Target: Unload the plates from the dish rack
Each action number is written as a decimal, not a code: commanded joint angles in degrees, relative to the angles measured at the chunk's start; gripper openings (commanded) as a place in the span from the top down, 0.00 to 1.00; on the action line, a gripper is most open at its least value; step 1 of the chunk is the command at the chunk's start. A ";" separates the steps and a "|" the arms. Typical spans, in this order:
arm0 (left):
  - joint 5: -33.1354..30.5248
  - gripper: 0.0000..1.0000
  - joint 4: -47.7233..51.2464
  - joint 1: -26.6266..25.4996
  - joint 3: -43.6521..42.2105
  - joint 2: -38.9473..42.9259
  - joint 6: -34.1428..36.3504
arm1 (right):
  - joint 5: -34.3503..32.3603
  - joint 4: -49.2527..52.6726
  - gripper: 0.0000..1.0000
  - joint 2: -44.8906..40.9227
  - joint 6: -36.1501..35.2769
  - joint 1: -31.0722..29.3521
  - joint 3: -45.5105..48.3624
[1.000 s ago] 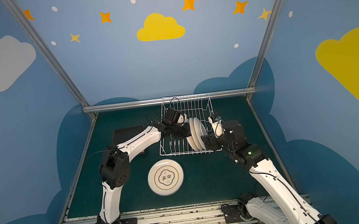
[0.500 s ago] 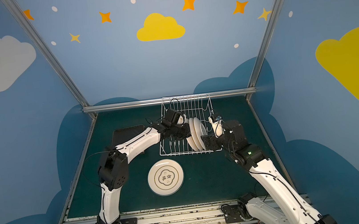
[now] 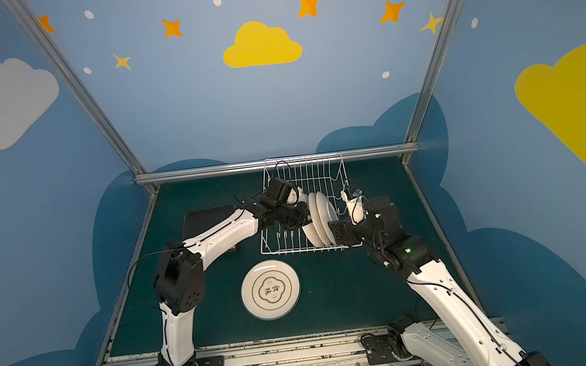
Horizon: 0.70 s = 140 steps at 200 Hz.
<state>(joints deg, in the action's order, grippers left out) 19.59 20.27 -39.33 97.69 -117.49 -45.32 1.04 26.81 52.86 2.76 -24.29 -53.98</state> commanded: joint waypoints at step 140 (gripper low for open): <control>0.54 0.97 1.24 0.83 -1.98 8.49 3.64 | 0.19 -1.58 0.08 -0.57 1.37 0.21 -0.52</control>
<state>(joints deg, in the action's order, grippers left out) 19.99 21.61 -39.16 95.85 -113.23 -42.68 1.08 26.74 52.86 3.25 -24.29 -53.98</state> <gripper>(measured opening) 0.125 0.920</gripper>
